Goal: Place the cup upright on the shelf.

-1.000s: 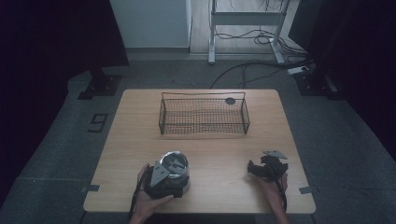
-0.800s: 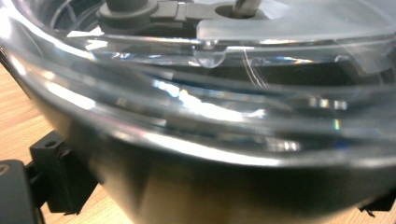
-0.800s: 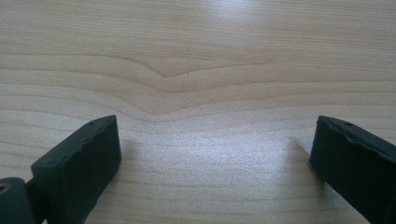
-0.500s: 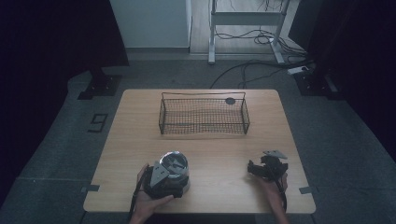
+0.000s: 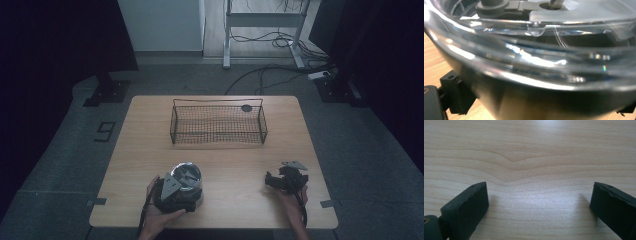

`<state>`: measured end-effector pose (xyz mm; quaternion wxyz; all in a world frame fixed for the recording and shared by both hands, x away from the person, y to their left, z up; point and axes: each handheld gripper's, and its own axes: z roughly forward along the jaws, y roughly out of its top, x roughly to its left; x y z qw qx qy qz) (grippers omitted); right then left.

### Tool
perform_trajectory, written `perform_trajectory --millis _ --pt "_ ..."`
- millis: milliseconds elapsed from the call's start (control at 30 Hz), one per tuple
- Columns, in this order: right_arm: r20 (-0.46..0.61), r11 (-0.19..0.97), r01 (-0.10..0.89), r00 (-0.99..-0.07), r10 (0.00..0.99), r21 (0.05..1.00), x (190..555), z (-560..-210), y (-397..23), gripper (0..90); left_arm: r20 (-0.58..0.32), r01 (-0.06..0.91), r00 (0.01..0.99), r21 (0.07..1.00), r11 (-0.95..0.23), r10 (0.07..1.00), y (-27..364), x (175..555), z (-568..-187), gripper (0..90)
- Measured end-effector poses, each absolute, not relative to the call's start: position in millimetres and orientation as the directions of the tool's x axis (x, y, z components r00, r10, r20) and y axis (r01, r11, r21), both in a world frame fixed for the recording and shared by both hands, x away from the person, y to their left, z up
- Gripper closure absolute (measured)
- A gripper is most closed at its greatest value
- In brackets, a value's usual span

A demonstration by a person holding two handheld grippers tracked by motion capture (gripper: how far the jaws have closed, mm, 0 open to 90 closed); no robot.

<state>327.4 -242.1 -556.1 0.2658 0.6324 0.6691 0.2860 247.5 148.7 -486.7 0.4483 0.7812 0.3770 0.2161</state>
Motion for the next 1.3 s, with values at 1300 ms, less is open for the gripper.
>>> perform_trajectory --millis 1300 --pt "0.006 0.037 0.694 -0.059 0.998 0.719 327 -556 -242 1.6 -0.003 0.369 0.609 0.886 -0.281 0.793 152 252 -467 4.3"
